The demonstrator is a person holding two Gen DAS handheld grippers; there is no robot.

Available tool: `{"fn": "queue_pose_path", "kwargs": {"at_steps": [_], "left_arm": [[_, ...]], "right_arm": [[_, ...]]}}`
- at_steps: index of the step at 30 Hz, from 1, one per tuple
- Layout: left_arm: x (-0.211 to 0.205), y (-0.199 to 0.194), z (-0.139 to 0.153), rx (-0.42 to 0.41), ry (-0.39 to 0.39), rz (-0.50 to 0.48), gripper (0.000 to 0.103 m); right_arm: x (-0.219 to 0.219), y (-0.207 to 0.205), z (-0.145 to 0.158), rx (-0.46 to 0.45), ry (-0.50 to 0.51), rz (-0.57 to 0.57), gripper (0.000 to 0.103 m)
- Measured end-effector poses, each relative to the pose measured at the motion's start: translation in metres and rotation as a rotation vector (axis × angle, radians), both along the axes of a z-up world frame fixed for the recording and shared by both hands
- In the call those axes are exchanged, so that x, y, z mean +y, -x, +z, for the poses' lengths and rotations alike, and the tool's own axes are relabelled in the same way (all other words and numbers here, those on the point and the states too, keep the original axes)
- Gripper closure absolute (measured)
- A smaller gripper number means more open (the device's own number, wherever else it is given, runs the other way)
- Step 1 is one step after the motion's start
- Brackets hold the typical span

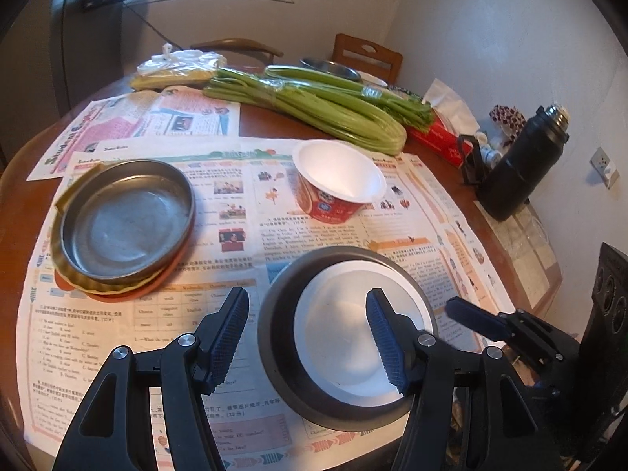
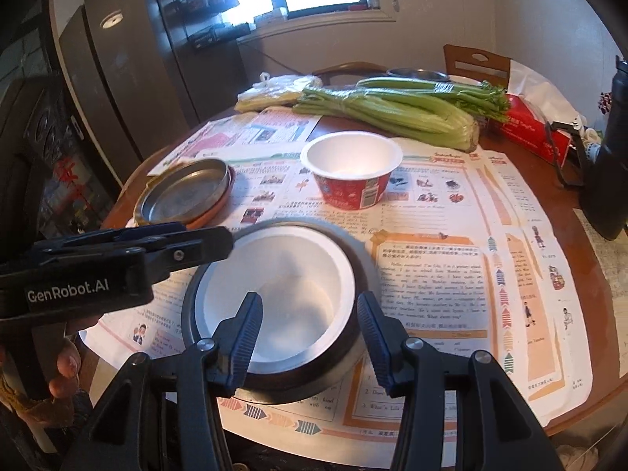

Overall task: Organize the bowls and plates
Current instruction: 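Move the left tool to the second white paper bowl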

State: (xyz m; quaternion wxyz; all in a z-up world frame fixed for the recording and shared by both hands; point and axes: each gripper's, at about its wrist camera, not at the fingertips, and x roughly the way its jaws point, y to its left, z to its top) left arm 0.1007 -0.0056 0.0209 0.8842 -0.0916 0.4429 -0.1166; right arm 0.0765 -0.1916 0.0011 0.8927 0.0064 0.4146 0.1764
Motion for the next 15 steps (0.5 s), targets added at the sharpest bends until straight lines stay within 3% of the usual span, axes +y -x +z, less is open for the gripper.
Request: {"fn": "queue_pose_path", "kwargs": {"at_steps": [7, 15], "left_arm": [[0.003, -0.010, 0.006, -0.027, -0.009, 0.015, 0.039], [-0.001, -0.048, 0.007, -0.036, -0.031, 0.003, 0.039]], "right_arm": [[-0.013, -0.008, 0.017, -0.051, -0.037, -0.046, 0.052], [-0.022, -0.048, 0.019, -0.035, -0.040, -0.104, 0.052]]}}
